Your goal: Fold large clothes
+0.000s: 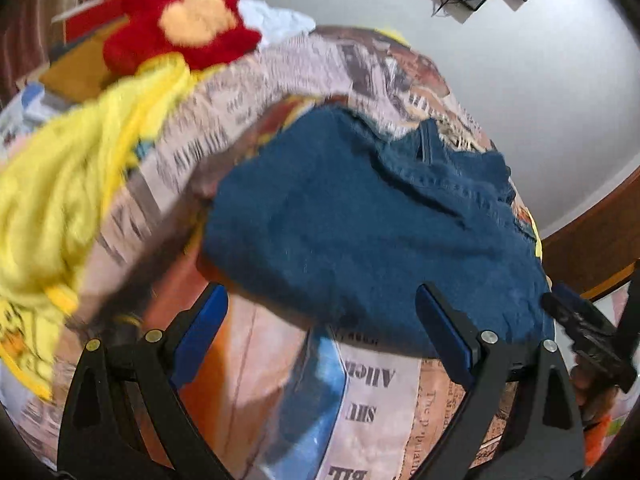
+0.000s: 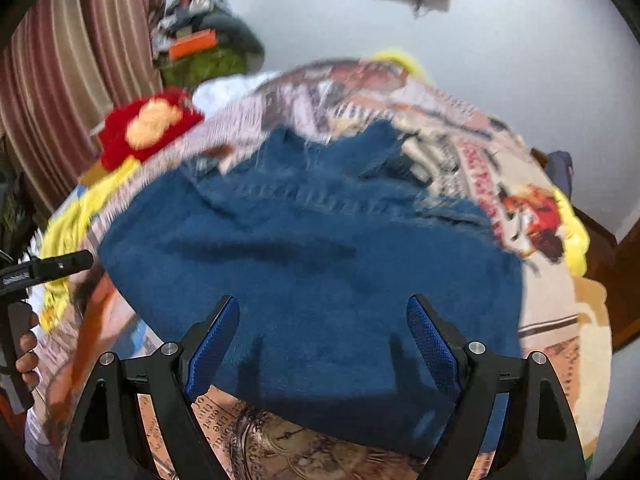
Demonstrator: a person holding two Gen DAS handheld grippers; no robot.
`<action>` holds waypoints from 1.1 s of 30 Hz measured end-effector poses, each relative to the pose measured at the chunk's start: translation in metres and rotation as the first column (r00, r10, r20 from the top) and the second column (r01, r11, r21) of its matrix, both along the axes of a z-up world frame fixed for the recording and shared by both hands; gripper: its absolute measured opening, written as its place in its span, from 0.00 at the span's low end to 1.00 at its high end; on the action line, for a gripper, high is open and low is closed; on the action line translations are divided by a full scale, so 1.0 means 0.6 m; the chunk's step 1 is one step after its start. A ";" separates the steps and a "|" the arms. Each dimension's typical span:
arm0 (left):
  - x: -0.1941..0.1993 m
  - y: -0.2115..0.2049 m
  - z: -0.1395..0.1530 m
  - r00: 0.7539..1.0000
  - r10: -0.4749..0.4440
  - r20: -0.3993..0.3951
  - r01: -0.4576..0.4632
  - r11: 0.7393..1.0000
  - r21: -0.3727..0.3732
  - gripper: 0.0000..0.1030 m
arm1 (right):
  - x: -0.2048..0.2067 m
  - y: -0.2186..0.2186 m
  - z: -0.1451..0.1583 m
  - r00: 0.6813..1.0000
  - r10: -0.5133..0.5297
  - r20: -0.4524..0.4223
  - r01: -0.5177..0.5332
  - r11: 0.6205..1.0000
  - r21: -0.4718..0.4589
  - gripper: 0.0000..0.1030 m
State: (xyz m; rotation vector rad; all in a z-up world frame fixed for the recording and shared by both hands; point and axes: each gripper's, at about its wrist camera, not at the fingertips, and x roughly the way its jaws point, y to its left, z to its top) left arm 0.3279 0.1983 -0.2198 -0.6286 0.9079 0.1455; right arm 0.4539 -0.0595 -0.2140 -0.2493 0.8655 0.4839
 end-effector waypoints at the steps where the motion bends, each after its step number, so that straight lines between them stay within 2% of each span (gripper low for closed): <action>1: 0.002 -0.004 -0.011 1.000 -0.008 -0.012 0.008 1.000 -0.020 0.93 | 0.004 0.007 -0.016 1.000 0.006 -0.024 -0.007 1.000 -0.012 0.82; 5: 0.012 -0.008 -0.042 1.000 -0.018 -0.024 0.015 0.994 -0.110 0.93 | 0.019 0.018 -0.075 0.992 0.009 -0.129 -0.015 0.999 -0.043 0.82; 7: 0.019 -0.002 -0.060 1.000 -0.003 -0.022 -0.001 0.981 -0.193 0.92 | 0.016 0.015 -0.088 0.994 0.009 -0.113 -0.013 0.999 -0.036 0.83; 10: 0.032 0.008 -0.085 0.999 0.024 -0.021 -0.029 0.961 -0.276 0.88 | 0.010 0.015 -0.088 0.995 0.026 -0.095 -0.030 0.999 -0.040 0.84; 12: 0.045 0.013 -0.100 0.999 0.037 -0.029 -0.044 0.956 -0.290 0.83 | 0.011 0.012 -0.089 0.994 0.026 -0.103 -0.029 0.999 -0.031 0.84; 16: 0.070 0.030 -0.114 0.995 0.097 0.010 -0.088 0.938 -0.335 0.83 | 0.015 0.013 -0.086 0.994 0.031 -0.103 -0.034 0.999 -0.029 0.84; 17: 0.075 0.034 -0.114 0.994 0.111 0.016 -0.099 0.937 -0.335 0.81 | 0.014 0.013 -0.086 0.994 0.031 -0.103 -0.034 0.999 -0.029 0.84; 20: 0.098 0.039 -0.119 0.988 0.156 -0.008 -0.152 0.949 -0.277 0.65 | 0.013 0.013 -0.084 0.994 0.029 -0.106 -0.033 0.999 -0.034 0.84; 25: 0.132 0.043 -0.111 0.981 0.190 -0.027 -0.191 0.957 -0.220 0.56 | 0.011 0.016 -0.078 0.991 0.022 -0.133 -0.029 0.999 -0.045 0.84; 26: 0.132 0.043 -0.106 0.982 0.189 -0.025 -0.190 0.959 -0.211 0.49 | 0.010 0.016 -0.076 0.990 0.020 -0.137 -0.027 0.998 -0.050 0.84; 27: 0.128 0.039 -0.091 0.982 0.189 -0.008 -0.187 0.964 -0.191 0.43 | 0.008 0.016 -0.074 0.990 0.017 -0.140 -0.025 0.998 -0.058 0.84; 29: 0.120 0.037 -0.068 0.983 0.183 0.020 -0.178 0.973 -0.150 0.38 | 0.007 0.015 -0.069 0.989 0.011 -0.146 -0.021 0.997 -0.070 0.84; 33: 0.093 0.026 -0.002 0.982 0.167 0.091 -0.160 0.984 -0.079 0.33 | 0.005 0.014 -0.052 0.989 -0.006 -0.150 -0.003 0.998 -0.060 0.84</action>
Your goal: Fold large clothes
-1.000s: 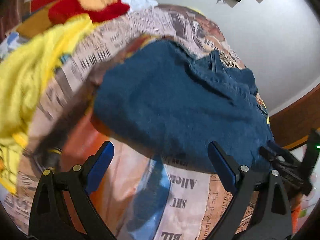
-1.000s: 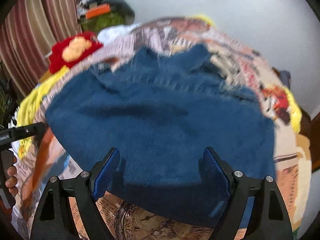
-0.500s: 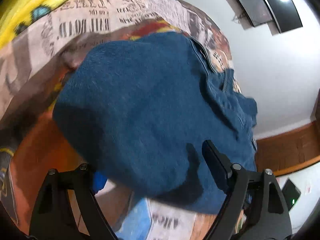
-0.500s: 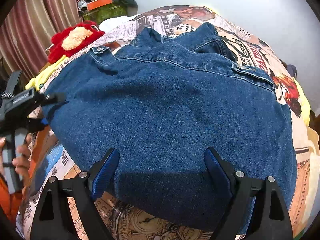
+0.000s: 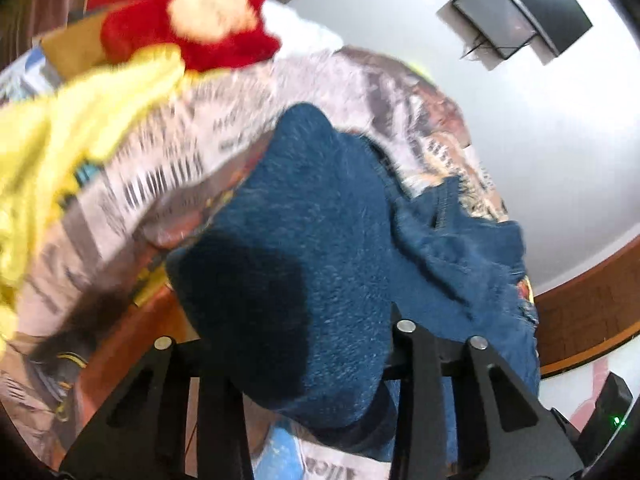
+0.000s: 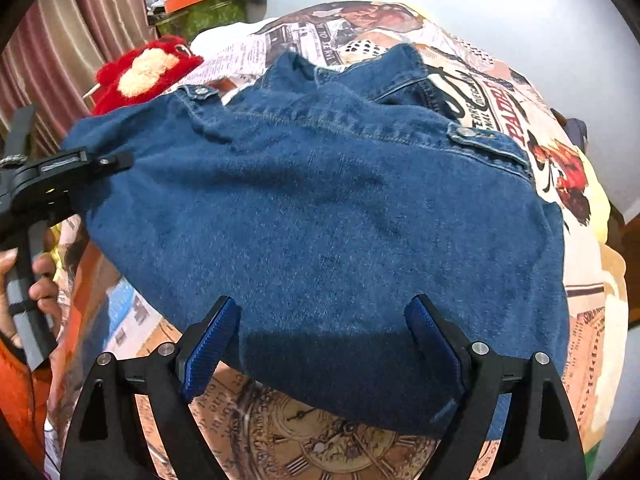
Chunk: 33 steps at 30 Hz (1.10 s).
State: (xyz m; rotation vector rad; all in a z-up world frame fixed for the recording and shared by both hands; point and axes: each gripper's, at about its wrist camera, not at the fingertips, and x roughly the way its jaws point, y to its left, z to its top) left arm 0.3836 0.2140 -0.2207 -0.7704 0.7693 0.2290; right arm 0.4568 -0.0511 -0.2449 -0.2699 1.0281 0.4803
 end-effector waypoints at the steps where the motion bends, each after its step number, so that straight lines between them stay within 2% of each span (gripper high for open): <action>1: -0.005 -0.001 0.012 1.000 -0.002 0.011 0.002 1.000 0.010 0.32 | 0.000 0.002 0.004 1.000 -0.002 0.001 0.002 1.000 0.005 0.84; 5: -0.032 -0.007 0.079 0.996 -0.004 0.085 -0.003 0.996 0.087 0.30 | 0.003 0.028 0.028 1.000 0.003 0.011 -0.004 0.999 0.037 0.84; 8: -0.056 -0.018 0.128 0.991 -0.003 0.133 -0.024 0.980 0.196 0.30 | 0.002 0.061 0.037 1.000 0.028 0.014 -0.028 0.998 0.065 0.84; 11: -0.061 -0.035 0.168 0.989 -0.010 0.150 -0.039 0.945 0.324 0.30 | -0.002 0.108 0.025 0.998 0.066 -0.004 -0.065 0.995 0.077 0.84; 12: -0.064 -0.044 0.178 0.989 -0.015 0.146 -0.042 0.924 0.379 0.30 | -0.003 0.120 0.018 0.997 0.076 -0.016 -0.075 0.994 0.075 0.84; 15: -0.061 -0.058 0.186 0.992 -0.024 0.121 -0.035 0.884 0.466 0.30 | -0.007 0.163 -0.021 0.989 0.123 -0.085 -0.118 0.991 0.060 0.84; 16: -0.060 -0.062 0.184 0.993 -0.028 0.111 -0.029 0.878 0.478 0.30 | -0.010 0.175 -0.040 0.986 0.132 -0.105 -0.127 0.990 0.052 0.84; 19: -0.052 -0.075 0.167 0.997 -0.030 0.071 -0.012 0.852 0.524 0.30 | -0.021 0.189 -0.057 0.989 0.137 -0.063 -0.136 0.991 0.016 0.86; 21: -0.048 -0.088 0.158 0.998 -0.034 0.048 0.002 0.839 0.544 0.30 | -0.030 0.193 -0.057 0.984 0.176 -0.041 -0.176 0.984 -0.015 0.86; 23: -0.046 -0.094 0.154 0.998 -0.040 0.040 0.011 0.830 0.557 0.30 | -0.032 0.183 -0.052 0.977 0.204 -0.056 -0.205 0.979 -0.018 0.86; 26: -0.039 -0.116 0.163 0.997 -0.061 0.050 0.020 0.810 0.586 0.30 | -0.029 0.147 -0.034 0.975 0.198 -0.101 -0.195 0.980 0.034 0.86; 30: -0.019 -0.160 0.192 0.990 -0.118 0.081 0.043 0.783 0.620 0.29 | -0.022 0.060 0.002 0.987 0.111 -0.115 -0.096 0.987 0.127 0.86; 33: 0.002 -0.203 0.217 0.978 -0.180 0.105 0.074 0.770 0.634 0.27 | -0.017 -0.016 0.026 0.994 0.022 -0.108 -0.004 0.986 0.164 0.86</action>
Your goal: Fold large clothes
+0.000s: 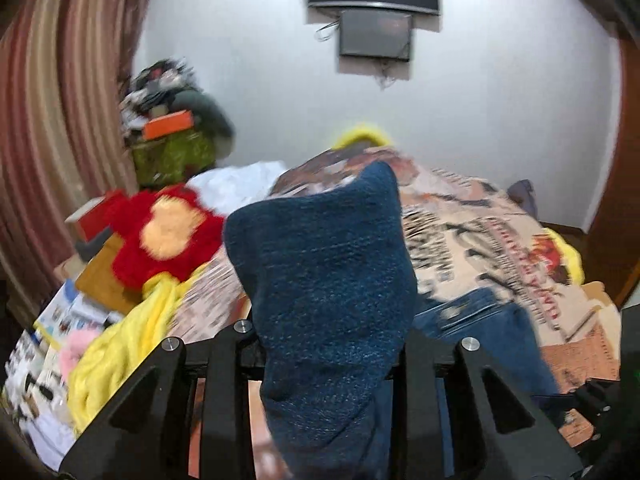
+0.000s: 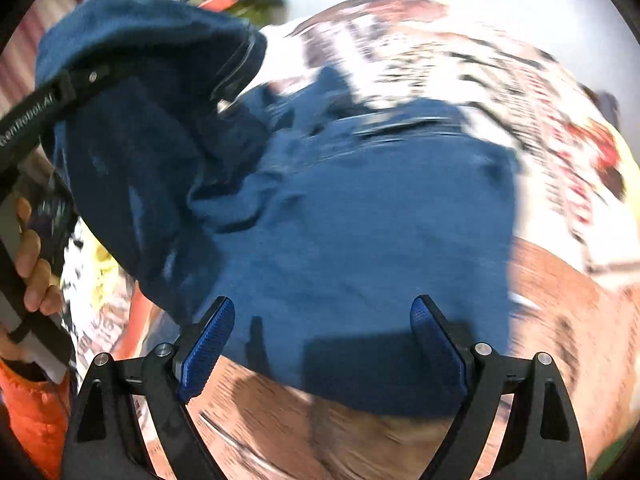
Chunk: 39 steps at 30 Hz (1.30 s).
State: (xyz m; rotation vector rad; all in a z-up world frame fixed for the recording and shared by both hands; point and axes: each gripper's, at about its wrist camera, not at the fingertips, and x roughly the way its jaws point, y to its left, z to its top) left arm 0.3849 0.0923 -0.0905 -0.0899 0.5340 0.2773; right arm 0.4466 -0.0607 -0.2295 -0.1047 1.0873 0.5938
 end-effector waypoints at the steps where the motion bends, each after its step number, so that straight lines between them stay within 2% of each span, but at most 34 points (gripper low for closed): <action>1: 0.009 -0.020 0.010 1.000 -0.024 0.012 0.024 1.000 0.007 0.27 | 0.001 -0.031 0.009 0.999 -0.034 0.004 0.034 0.999 0.011 0.86; 5: 0.032 -0.106 0.034 0.992 -0.117 0.050 0.114 0.992 0.060 0.27 | -0.011 -0.124 0.032 0.990 -0.142 0.016 0.141 0.990 0.030 0.86; 8: 0.043 -0.187 0.024 0.981 -0.193 0.033 0.186 0.970 0.159 0.27 | -0.018 -0.186 0.041 0.977 -0.211 0.019 0.210 0.977 0.046 0.86; 12: 0.034 -0.277 -0.032 0.949 -0.308 -0.067 0.315 0.915 0.254 0.27 | -0.039 -0.250 0.044 0.961 -0.276 0.009 0.274 0.959 0.065 0.86; 15: 0.017 -0.316 -0.072 0.923 -0.360 -0.138 0.385 0.873 0.299 0.27 | -0.056 -0.280 0.040 0.951 -0.310 0.000 0.309 0.948 0.071 0.86; 16: 0.009 -0.328 -0.087 0.908 -0.382 -0.174 0.419 0.856 0.304 0.27 | -0.062 -0.292 0.037 0.947 -0.321 -0.008 0.321 0.944 0.072 0.86; 19: -0.008 -0.336 -0.113 0.867 -0.427 -0.257 0.488 0.834 0.259 0.27 | -0.077 -0.314 0.030 0.940 -0.340 -0.018 0.340 0.938 0.070 0.86; 23: -0.013 -0.335 -0.134 0.815 -0.470 -0.340 0.538 0.830 0.143 0.27 | -0.092 -0.335 0.025 0.932 -0.362 -0.028 0.363 0.929 0.073 0.86; 25: -0.017 -0.333 -0.140 0.795 -0.482 -0.367 0.548 0.831 0.094 0.27 | -0.097 -0.340 0.024 0.928 -0.370 -0.034 0.371 0.925 0.076 0.86; 27: -0.024 -0.336 -0.145 0.785 -0.488 -0.381 0.554 0.828 0.082 0.31 | -0.102 -0.344 0.026 0.926 -0.375 -0.036 0.377 0.923 0.080 0.86; 28: -0.029 -0.337 -0.143 0.780 -0.493 -0.386 0.558 0.827 0.071 0.34 | -0.104 -0.345 0.029 0.926 -0.377 -0.034 0.378 0.922 0.083 0.86; 29: -0.032 -0.337 -0.142 0.773 -0.502 -0.387 0.563 0.825 0.055 0.45 | -0.105 -0.344 0.030 0.926 -0.376 -0.032 0.378 0.922 0.085 0.86; 30: -0.036 -0.336 -0.138 0.761 -0.523 -0.384 0.573 0.819 0.019 0.60 | -0.105 -0.343 0.033 0.926 -0.376 -0.028 0.377 0.922 0.085 0.86; 31: -0.043 -0.334 -0.130 0.741 -0.562 -0.367 0.590 0.806 -0.041 0.66 | -0.106 -0.342 0.036 0.927 -0.374 -0.024 0.375 0.923 0.085 0.86; 32: -0.048 -0.333 -0.124 0.734 -0.578 -0.357 0.597 0.800 -0.067 0.71 | -0.107 -0.340 0.041 0.929 -0.370 -0.019 0.371 0.925 0.088 0.86; 36: -0.072 -0.313 -0.096 0.747 -0.582 -0.322 0.588 0.804 -0.091 0.71 | -0.109 -0.330 0.066 0.938 -0.346 0.007 0.344 0.933 0.104 0.86; 39: -0.084 -0.279 -0.074 0.770 -0.569 -0.290 0.561 0.819 -0.118 0.71 | -0.107 -0.317 0.087 0.947 -0.321 0.027 0.315 0.940 0.128 0.86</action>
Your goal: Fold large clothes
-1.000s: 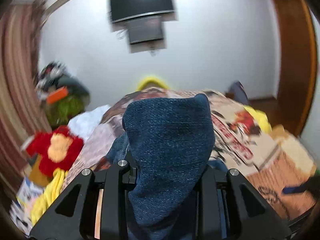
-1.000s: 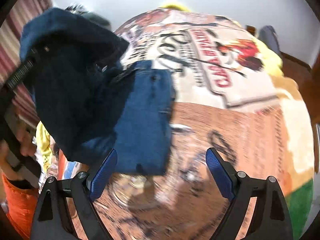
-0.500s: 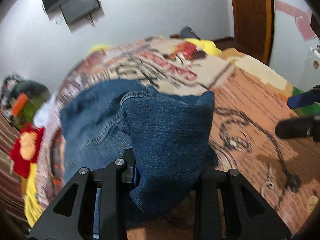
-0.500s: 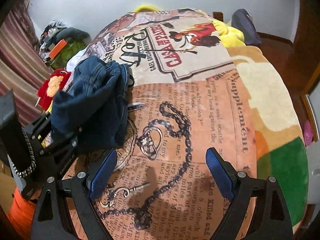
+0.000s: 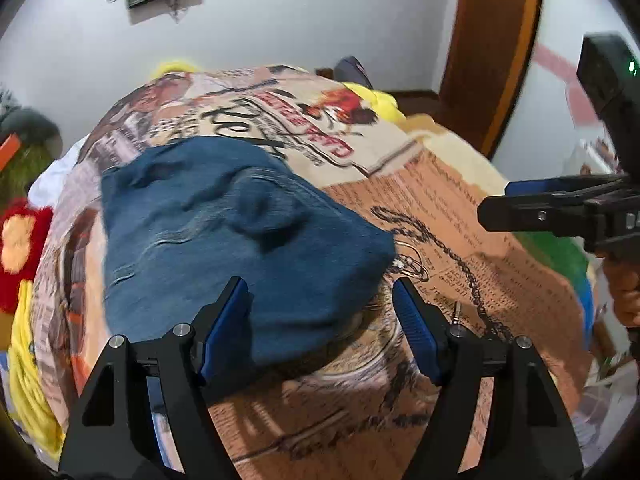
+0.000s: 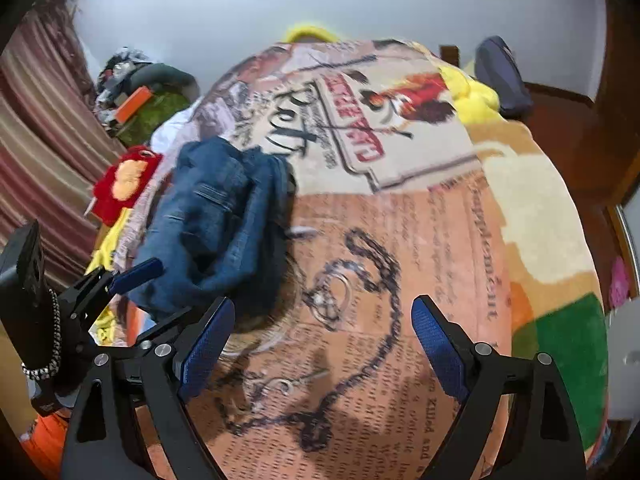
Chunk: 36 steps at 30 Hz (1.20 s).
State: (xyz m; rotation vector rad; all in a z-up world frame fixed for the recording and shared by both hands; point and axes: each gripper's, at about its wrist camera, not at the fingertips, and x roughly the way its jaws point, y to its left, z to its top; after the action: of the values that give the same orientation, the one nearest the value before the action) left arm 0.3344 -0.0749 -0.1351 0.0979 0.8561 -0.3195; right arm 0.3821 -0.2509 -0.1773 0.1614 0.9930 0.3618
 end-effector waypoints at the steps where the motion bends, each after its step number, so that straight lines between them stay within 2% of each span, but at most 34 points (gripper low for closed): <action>1: -0.005 0.019 0.011 1.000 0.021 0.012 -0.021 1.000 -0.012 0.72 | 0.001 0.005 0.005 1.000 0.007 0.006 -0.007 1.000 0.006 0.86; 3: -0.009 0.051 0.025 0.998 0.056 0.028 -0.055 0.998 -0.026 0.72 | 0.008 0.018 0.015 0.999 0.027 0.018 -0.027 0.999 0.020 0.86; 6: -0.008 0.123 0.048 0.988 0.145 0.043 -0.141 0.986 -0.091 0.77 | 0.023 0.043 0.024 0.998 0.056 0.026 -0.057 0.998 0.033 0.86; 9: 0.002 0.176 0.051 0.972 0.227 0.056 -0.222 0.971 -0.087 0.78 | 0.045 0.075 0.026 0.995 0.093 0.020 -0.094 0.994 0.050 0.86; 10: 0.008 0.199 0.048 0.963 0.264 0.054 -0.260 0.963 -0.072 0.78 | 0.053 0.087 0.026 0.994 0.106 0.015 -0.106 0.993 0.058 0.86; 15: 0.034 0.249 0.012 0.948 0.318 0.012 -0.318 0.948 -0.023 0.78 | 0.106 0.153 0.018 0.984 0.178 -0.012 -0.176 0.980 0.096 0.86; 19: 0.055 0.264 -0.044 0.942 0.328 -0.068 -0.329 0.944 -0.011 0.78 | 0.162 0.198 -0.013 0.974 0.205 -0.095 -0.189 0.971 0.149 0.86; 21: 0.055 0.265 -0.067 0.941 0.325 -0.093 -0.329 0.944 -0.032 0.82 | 0.187 0.212 -0.035 0.968 0.202 -0.146 -0.177 0.970 0.168 0.78; 24: 0.055 0.273 -0.087 0.938 0.328 -0.111 -0.338 0.937 -0.086 0.85 | 0.217 0.232 -0.069 0.956 0.206 -0.209 -0.173 0.971 0.168 0.57; 25: 0.056 0.275 -0.092 0.938 0.324 -0.123 -0.337 0.936 -0.102 0.85 | 0.224 0.237 -0.079 0.954 0.203 -0.219 -0.169 0.972 0.160 0.47; 29: 0.057 0.280 -0.099 0.939 0.314 -0.139 -0.331 0.935 -0.124 0.85 | 0.242 0.247 -0.086 0.961 0.207 -0.184 -0.186 0.975 0.124 0.25; 33: 0.055 0.272 -0.093 0.949 0.290 -0.123 -0.303 0.946 -0.110 0.85 | 0.238 0.249 -0.030 0.971 0.233 -0.057 -0.224 0.967 0.123 0.21; 36: 0.051 0.262 -0.091 0.955 0.279 -0.101 -0.287 0.955 -0.079 0.85 | 0.235 0.256 -0.019 0.970 0.244 -0.022 -0.242 0.967 0.075 0.21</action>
State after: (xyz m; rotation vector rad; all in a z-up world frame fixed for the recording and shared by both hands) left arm 0.3650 0.0825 -0.1899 -0.1264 0.9293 -0.0934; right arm 0.5229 -0.0974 -0.1884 0.1106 1.0333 0.6217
